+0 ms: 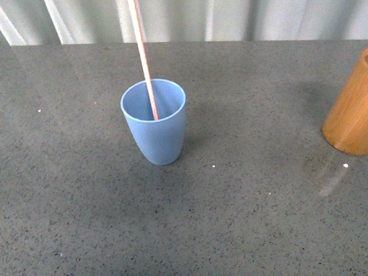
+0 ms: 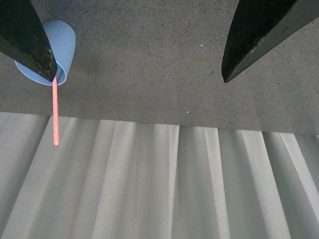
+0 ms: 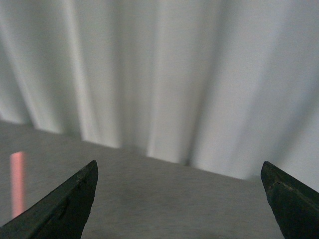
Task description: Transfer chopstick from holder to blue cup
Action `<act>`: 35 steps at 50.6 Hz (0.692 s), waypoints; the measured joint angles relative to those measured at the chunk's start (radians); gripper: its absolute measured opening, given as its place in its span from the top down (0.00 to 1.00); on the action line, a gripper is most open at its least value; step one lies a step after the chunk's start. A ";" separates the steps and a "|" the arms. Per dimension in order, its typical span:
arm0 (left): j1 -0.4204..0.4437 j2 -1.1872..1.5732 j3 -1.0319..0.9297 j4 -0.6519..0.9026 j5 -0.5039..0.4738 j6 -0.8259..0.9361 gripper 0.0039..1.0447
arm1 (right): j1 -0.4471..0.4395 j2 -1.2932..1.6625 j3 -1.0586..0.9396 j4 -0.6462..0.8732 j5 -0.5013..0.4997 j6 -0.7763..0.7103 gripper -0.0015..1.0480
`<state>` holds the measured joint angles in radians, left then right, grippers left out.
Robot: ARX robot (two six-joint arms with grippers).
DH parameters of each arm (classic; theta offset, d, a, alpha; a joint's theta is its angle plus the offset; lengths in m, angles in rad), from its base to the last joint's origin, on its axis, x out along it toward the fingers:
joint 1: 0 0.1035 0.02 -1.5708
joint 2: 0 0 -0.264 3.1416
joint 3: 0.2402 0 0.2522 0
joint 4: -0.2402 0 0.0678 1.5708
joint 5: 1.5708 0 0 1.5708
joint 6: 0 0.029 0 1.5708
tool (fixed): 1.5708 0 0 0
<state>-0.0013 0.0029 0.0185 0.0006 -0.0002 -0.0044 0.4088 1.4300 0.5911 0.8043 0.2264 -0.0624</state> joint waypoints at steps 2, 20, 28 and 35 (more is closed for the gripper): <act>0.000 0.000 0.000 0.000 -0.001 0.000 0.06 | -0.049 -0.052 -0.022 -0.020 -0.011 -0.004 0.10; 0.000 0.000 0.000 0.000 0.000 0.000 0.06 | -0.581 -0.444 -0.202 -0.280 -0.288 -0.022 0.10; 0.000 0.000 0.000 0.000 0.001 0.000 0.06 | -0.670 -0.497 -0.245 -0.269 -0.401 0.001 0.15; 0.000 0.000 0.000 0.000 0.000 0.000 0.06 | -0.618 -0.581 -0.358 -0.196 -0.431 0.043 0.45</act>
<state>-0.0013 0.0029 0.0185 0.0006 -0.0002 -0.0044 -0.2092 0.8490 0.2333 0.6079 -0.2047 -0.0196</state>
